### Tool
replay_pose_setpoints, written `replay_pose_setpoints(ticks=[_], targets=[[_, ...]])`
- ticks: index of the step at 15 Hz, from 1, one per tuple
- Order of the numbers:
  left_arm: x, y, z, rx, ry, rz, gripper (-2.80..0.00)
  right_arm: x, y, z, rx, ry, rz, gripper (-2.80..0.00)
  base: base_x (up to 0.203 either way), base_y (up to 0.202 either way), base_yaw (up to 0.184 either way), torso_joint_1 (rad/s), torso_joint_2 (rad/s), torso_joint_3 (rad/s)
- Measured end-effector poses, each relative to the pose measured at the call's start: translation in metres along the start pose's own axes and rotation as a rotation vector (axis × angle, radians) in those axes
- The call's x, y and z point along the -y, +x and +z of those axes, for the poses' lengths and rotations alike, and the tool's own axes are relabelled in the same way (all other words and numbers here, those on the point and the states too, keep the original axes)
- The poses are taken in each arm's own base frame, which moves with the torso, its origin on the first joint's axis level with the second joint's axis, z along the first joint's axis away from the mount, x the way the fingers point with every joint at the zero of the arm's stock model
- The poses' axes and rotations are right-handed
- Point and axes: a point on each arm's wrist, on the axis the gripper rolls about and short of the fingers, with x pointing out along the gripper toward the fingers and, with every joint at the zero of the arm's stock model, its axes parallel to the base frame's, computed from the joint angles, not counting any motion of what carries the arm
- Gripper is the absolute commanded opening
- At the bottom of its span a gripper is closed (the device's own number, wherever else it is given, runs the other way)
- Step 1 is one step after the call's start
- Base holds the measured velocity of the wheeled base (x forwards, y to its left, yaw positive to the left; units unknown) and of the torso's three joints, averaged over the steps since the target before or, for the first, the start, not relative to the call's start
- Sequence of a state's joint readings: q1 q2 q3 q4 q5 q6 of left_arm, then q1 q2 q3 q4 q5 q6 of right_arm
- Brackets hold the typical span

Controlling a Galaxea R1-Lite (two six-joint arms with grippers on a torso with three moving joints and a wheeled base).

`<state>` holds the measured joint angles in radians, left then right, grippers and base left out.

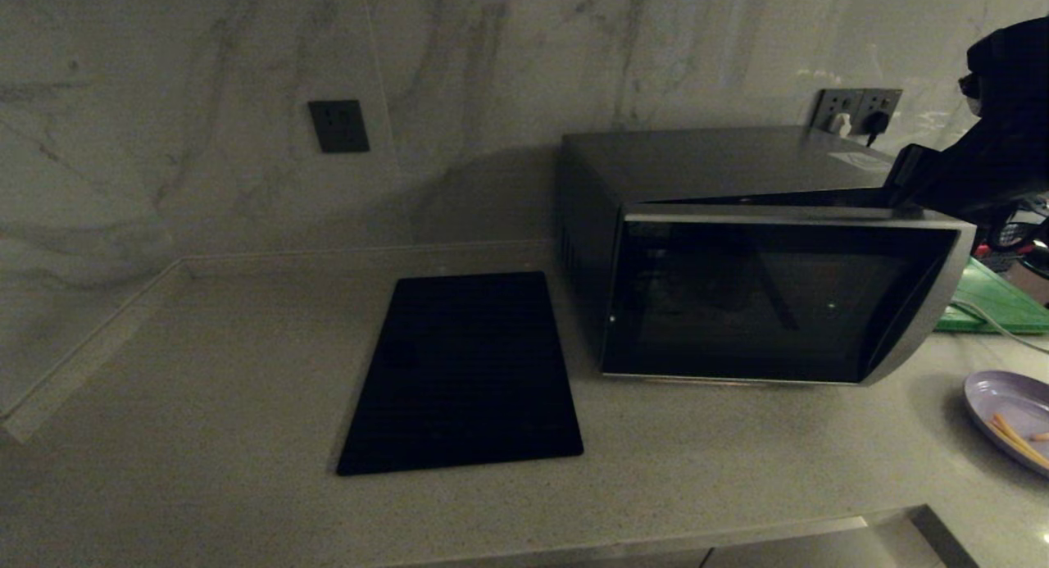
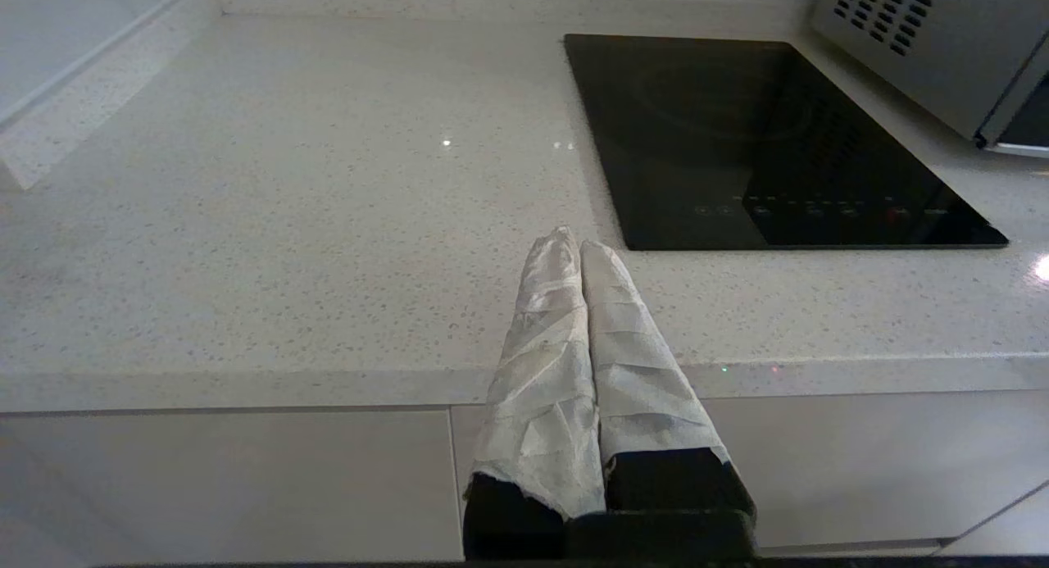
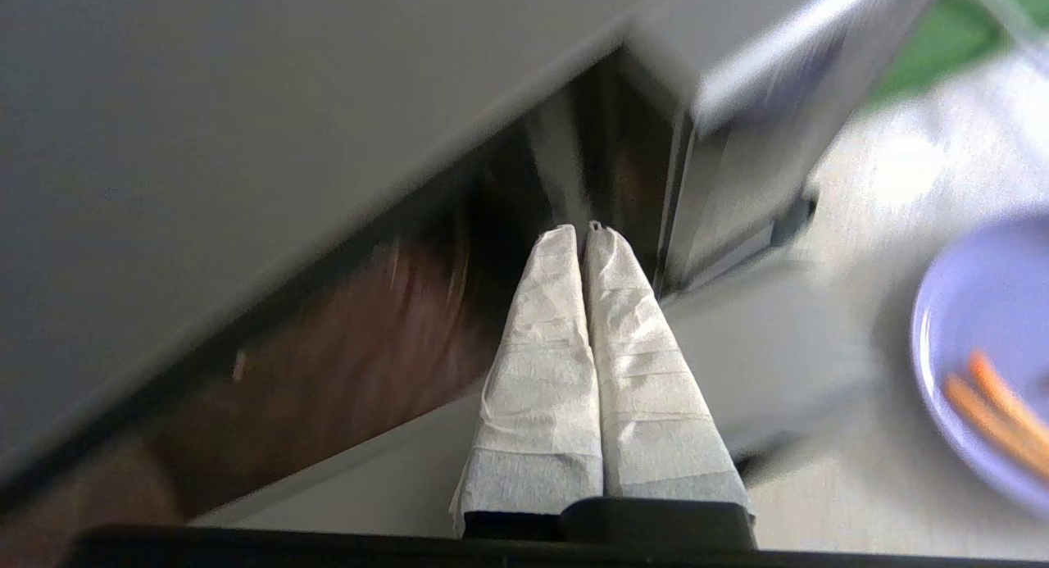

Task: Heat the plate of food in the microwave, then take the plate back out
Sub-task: Open the microwave oven

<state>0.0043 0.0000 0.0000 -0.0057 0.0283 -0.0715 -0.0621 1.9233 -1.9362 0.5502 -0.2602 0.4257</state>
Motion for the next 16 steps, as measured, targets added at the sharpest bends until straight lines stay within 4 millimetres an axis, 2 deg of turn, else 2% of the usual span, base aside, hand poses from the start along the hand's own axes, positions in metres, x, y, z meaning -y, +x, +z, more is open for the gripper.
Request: replay_pose_setpoints(ticks=[3, 5, 8, 13, 16], targets=[[0.000, 0.000, 0.000, 0.000, 0.000, 0.000, -2.80, -0.004, -0.024, -0.002, 0.000, -0.013, 0.027, -2.80, 0.000, 0.000, 0.000, 0.000, 0.00, 0.000], [0.000, 0.000, 0.000, 0.000, 0.000, 0.000, -2.80, -0.004, -0.039, -0.011, -0.014, -0.030, 0.026, -2.80, 0.000, 0.000, 0.000, 0.000, 0.00, 0.000], [0.000, 0.000, 0.000, 0.000, 0.000, 0.000, -2.80, 0.003, -0.063, -0.026, -0.046, -0.051, 0.027, -2.80, 0.000, 0.000, 0.000, 0.000, 0.00, 0.000], [0.000, 0.000, 0.000, 0.000, 0.000, 0.000, -2.80, 0.016, -0.116, -0.049, -0.079, -0.083, 0.074, -2.80, 0.000, 0.000, 0.000, 0.000, 0.00, 0.000], [0.000, 0.000, 0.000, 0.000, 0.000, 0.000, -2.80, 0.022, -0.138, -0.062, -0.107, -0.077, 0.102, -2.80, 0.000, 0.000, 0.000, 0.000, 0.00, 0.000]])
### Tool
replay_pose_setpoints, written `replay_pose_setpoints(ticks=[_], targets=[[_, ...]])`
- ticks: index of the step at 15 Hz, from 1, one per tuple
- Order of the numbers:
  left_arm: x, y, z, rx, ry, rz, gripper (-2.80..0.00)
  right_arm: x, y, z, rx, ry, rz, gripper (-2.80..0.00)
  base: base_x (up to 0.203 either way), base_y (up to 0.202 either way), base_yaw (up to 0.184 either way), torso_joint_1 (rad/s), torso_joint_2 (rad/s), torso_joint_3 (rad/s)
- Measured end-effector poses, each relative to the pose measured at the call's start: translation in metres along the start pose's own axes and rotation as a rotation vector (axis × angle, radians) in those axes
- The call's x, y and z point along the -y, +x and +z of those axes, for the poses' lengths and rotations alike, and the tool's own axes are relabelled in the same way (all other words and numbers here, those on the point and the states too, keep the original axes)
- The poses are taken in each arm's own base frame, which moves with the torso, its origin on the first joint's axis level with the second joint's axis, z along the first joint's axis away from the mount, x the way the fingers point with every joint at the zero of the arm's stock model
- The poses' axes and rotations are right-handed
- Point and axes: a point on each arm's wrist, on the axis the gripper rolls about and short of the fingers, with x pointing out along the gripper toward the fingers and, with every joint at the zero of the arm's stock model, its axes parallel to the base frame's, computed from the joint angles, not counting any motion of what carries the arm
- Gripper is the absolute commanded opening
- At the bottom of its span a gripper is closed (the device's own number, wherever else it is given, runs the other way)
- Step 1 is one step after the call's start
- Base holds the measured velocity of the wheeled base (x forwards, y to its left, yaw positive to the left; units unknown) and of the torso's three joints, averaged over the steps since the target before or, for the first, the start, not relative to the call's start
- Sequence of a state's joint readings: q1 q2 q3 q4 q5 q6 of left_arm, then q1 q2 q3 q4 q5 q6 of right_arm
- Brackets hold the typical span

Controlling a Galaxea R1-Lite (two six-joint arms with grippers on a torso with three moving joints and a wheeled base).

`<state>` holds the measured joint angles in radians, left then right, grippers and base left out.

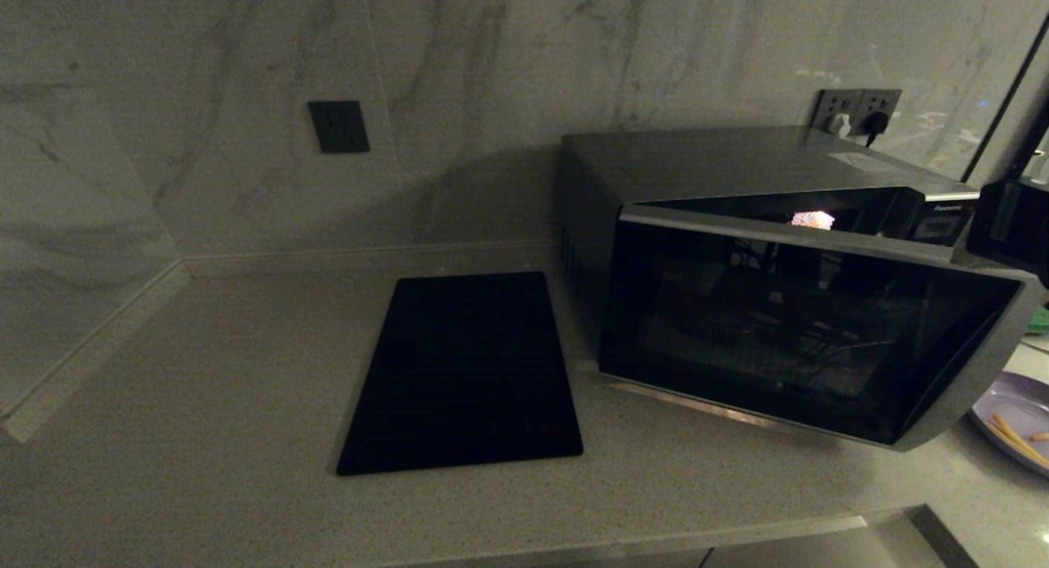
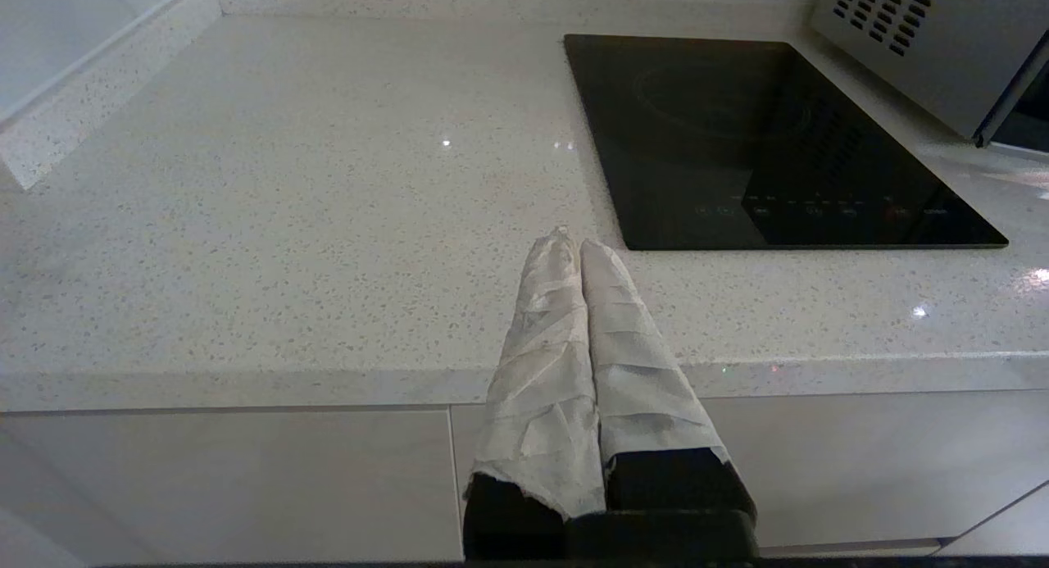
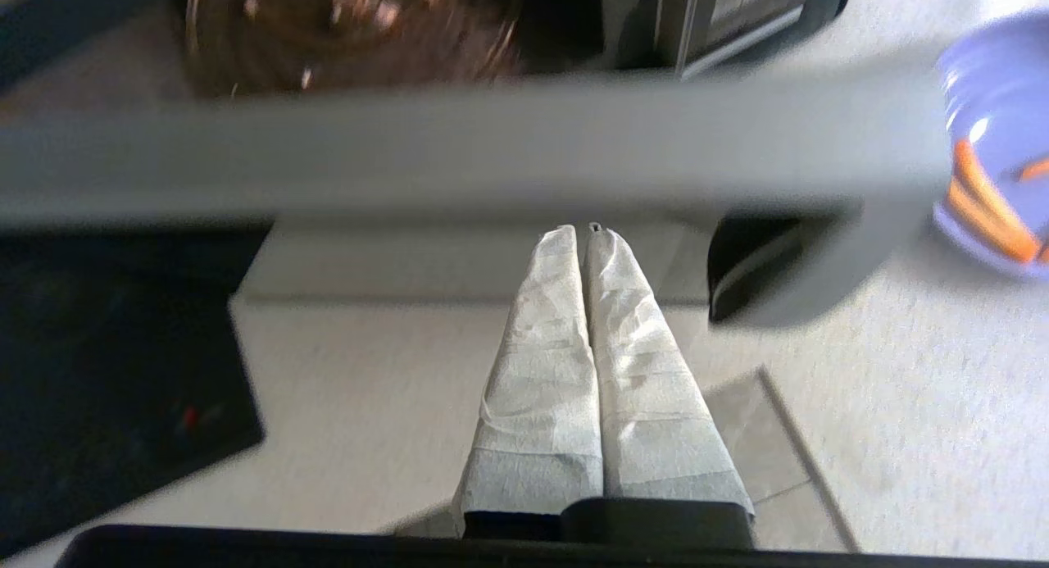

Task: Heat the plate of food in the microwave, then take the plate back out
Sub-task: Open the microwave oven

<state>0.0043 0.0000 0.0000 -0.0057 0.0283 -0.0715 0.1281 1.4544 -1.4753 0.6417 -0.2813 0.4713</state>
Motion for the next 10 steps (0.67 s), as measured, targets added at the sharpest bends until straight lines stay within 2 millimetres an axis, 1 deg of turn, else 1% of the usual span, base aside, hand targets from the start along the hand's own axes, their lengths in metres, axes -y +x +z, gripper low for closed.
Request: replay_pose_setpoints(ticks=[2, 3, 5, 7, 10], targets=[[0.000, 0.000, 0.000, 0.000, 0.000, 0.000, -2.80, 0.001, -0.010, 0.000, 0.023, 0.008, 0.023, -2.80, 0.000, 0.000, 0.000, 0.000, 0.00, 0.000], [0.000, 0.000, 0.000, 0.000, 0.000, 0.000, -2.80, 0.001, -0.015, 0.005, 0.059, 0.018, 0.028, -2.80, 0.000, 0.000, 0.000, 0.000, 0.00, 0.000], [0.000, 0.000, 0.000, 0.000, 0.000, 0.000, -2.80, 0.004, -0.012, 0.016, 0.116, 0.046, -0.024, -2.80, 0.000, 0.000, 0.000, 0.000, 0.00, 0.000], [0.000, 0.000, 0.000, 0.000, 0.000, 0.000, -2.80, 0.007, 0.003, 0.026, 0.150, 0.070, -0.090, -2.80, 0.000, 0.000, 0.000, 0.000, 0.00, 0.000], [0.000, 0.000, 0.000, 0.000, 0.000, 0.000, -2.80, 0.009, 0.031, 0.029, 0.130, 0.074, -0.173, -2.80, 0.000, 0.000, 0.000, 0.000, 0.00, 0.000]])
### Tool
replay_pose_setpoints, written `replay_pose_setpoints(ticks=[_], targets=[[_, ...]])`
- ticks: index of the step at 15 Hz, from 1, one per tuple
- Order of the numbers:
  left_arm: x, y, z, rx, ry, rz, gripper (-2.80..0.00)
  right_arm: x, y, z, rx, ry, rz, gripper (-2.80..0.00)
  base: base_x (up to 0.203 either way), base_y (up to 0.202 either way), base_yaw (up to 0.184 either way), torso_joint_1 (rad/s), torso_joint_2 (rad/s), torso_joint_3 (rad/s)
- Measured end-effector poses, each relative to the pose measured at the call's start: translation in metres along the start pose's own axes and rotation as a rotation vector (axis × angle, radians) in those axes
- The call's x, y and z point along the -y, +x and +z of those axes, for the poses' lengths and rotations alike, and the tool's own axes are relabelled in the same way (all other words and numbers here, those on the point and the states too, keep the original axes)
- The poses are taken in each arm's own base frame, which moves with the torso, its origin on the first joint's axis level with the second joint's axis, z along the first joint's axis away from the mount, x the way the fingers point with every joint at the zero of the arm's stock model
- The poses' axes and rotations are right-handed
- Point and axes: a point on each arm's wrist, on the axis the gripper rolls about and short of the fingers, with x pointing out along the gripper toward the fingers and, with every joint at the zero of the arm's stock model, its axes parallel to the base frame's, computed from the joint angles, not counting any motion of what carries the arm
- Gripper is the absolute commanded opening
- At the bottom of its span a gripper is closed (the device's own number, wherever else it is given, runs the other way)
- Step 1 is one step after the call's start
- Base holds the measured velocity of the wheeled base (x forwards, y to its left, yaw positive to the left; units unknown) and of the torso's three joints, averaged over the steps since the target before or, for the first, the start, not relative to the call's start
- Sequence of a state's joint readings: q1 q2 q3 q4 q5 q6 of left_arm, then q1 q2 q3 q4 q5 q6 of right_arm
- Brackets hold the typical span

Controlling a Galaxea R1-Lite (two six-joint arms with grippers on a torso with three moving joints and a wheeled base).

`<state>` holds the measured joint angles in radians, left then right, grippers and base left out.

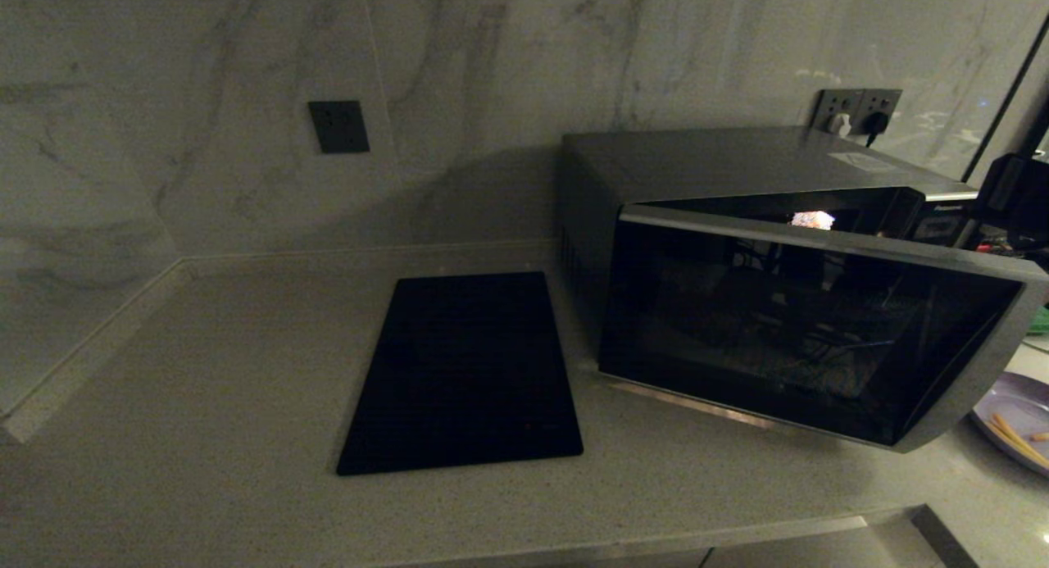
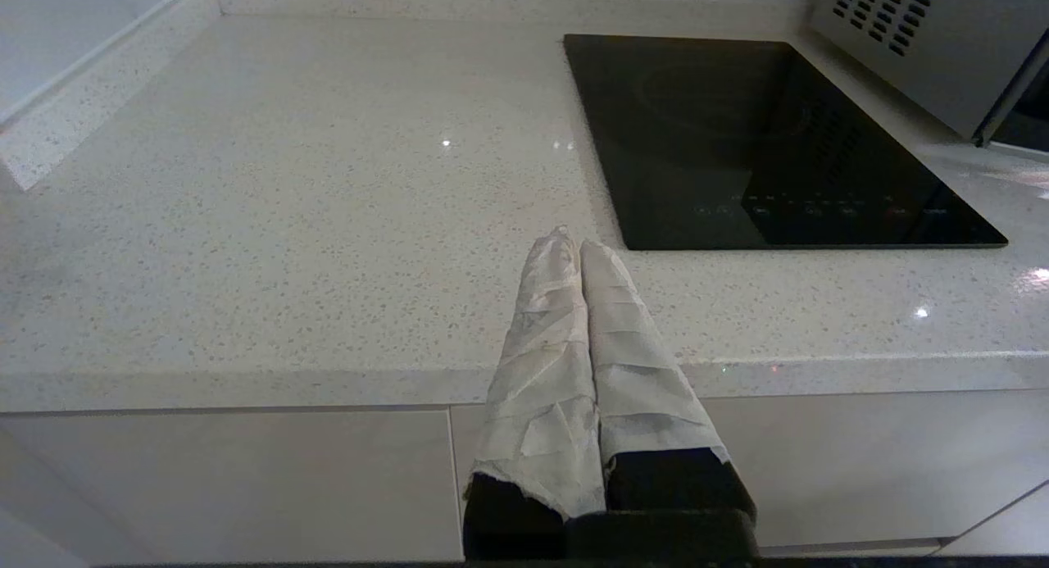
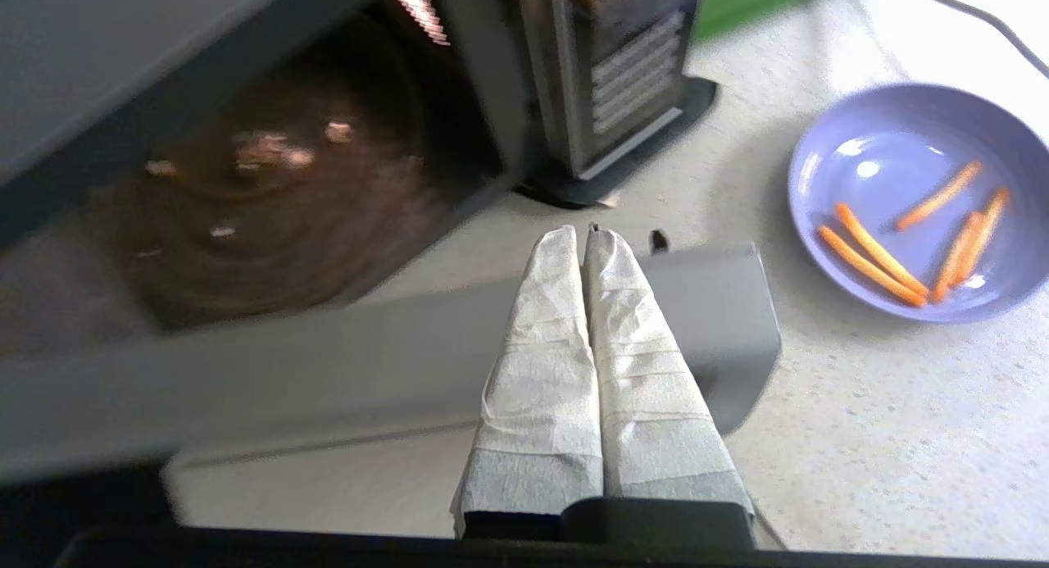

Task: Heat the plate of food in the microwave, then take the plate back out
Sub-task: Open the microwave oven

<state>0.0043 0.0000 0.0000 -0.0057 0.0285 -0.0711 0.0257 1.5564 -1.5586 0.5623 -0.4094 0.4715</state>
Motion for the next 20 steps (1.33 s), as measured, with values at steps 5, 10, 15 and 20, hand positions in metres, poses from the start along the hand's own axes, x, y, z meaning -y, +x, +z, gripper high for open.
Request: replay_pose_setpoints(ticks=[5, 10, 15, 20], targets=[[0.000, 0.000, 0.000, 0.000, 0.000, 0.000, -2.80, -0.011, 0.018, 0.008, 0.000, -0.005, -0.012, -2.80, 0.000, 0.000, 0.000, 0.000, 0.00, 0.000], [0.000, 0.000, 0.000, 0.000, 0.000, 0.000, -2.80, -0.017, 0.031, 0.007, -0.026, -0.012, -0.020, -2.80, 0.000, 0.000, 0.000, 0.000, 0.00, 0.000], [0.000, 0.000, 0.000, 0.000, -0.001, 0.000, -2.80, -0.019, 0.037, 0.004, -0.053, -0.023, -0.020, -2.80, 0.000, 0.000, 0.000, 0.000, 0.00, 0.000], [0.000, 0.000, 0.000, 0.000, -0.001, 0.000, -2.80, -0.024, 0.023, -0.001, -0.092, -0.052, -0.002, -2.80, 0.000, 0.000, 0.000, 0.000, 0.00, 0.000]])
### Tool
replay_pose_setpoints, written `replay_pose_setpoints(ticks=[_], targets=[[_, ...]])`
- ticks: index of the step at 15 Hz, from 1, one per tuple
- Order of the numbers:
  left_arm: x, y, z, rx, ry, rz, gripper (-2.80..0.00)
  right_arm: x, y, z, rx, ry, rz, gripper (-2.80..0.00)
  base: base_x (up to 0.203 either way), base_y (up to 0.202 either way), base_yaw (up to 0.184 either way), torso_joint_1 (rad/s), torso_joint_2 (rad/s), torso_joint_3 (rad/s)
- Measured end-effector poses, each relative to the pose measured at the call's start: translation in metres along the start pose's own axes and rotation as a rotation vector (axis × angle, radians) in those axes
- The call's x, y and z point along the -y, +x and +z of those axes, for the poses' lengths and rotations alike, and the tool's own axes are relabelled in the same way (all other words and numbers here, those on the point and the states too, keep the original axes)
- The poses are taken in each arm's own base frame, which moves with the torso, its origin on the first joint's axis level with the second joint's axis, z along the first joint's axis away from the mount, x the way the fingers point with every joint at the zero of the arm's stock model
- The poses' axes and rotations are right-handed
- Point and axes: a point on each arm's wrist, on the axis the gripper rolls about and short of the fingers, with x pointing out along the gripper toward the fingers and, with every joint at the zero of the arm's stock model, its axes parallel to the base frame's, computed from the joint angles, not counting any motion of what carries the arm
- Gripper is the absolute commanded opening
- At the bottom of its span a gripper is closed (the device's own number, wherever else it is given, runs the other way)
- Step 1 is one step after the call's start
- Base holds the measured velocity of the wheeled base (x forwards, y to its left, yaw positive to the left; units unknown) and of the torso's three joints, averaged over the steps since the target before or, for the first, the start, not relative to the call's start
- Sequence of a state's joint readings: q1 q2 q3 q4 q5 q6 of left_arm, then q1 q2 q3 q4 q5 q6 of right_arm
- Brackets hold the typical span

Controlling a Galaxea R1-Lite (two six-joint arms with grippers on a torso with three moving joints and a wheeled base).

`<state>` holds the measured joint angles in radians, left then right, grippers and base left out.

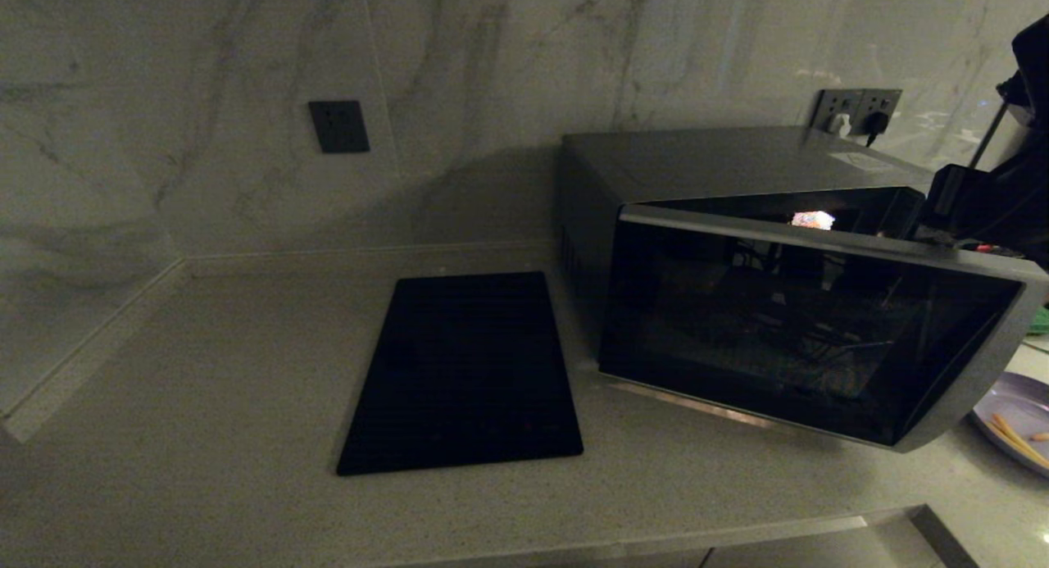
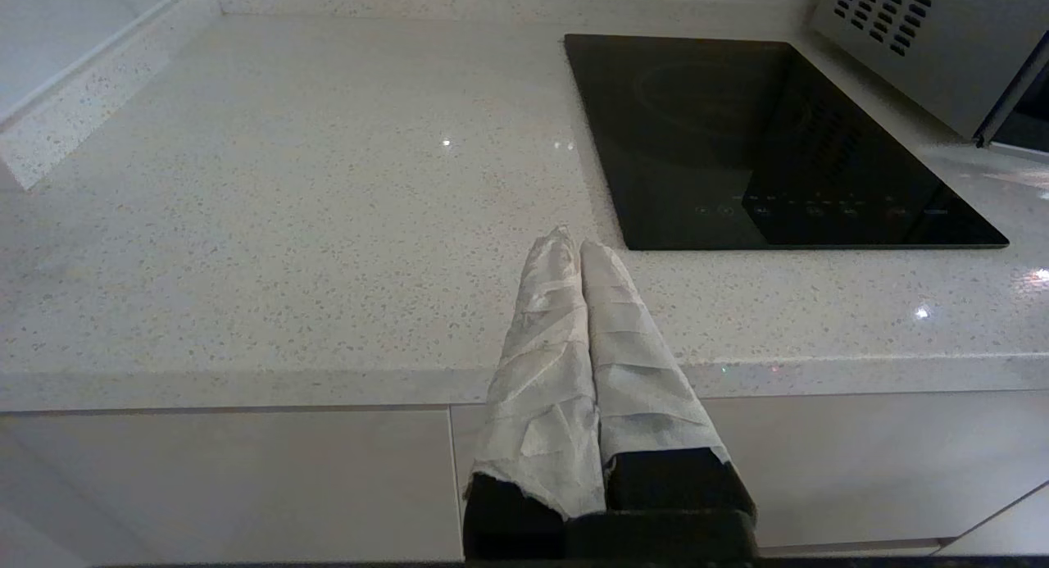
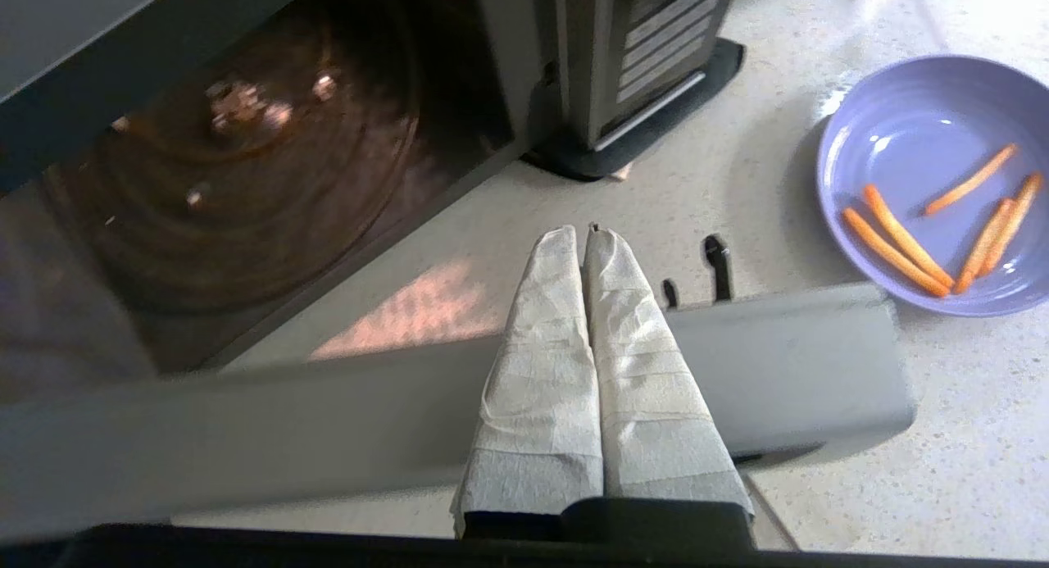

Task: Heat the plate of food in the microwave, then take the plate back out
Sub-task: Open the microwave oven

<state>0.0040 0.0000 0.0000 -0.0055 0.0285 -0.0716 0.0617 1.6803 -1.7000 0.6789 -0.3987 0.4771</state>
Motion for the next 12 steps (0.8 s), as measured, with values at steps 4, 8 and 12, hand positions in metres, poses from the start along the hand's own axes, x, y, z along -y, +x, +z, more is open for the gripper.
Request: replay_pose_setpoints(ticks=[4, 8, 12], targets=[[0.000, 0.000, 0.000, 0.000, 0.000, 0.000, -2.80, -0.003, -0.010, -0.009, -0.044, -0.003, 0.010, -2.80, 0.000, 0.000, 0.000, 0.000, 0.00, 0.000], [0.000, 0.000, 0.000, 0.000, 0.000, 0.000, -2.80, -0.012, -0.029, -0.025, -0.106, -0.028, 0.044, -2.80, 0.000, 0.000, 0.000, 0.000, 0.00, 0.000], [0.000, 0.000, 0.000, 0.000, 0.000, 0.000, -2.80, -0.028, -0.063, -0.045, -0.118, -0.084, 0.160, -2.80, 0.000, 0.000, 0.000, 0.000, 0.00, 0.000]])
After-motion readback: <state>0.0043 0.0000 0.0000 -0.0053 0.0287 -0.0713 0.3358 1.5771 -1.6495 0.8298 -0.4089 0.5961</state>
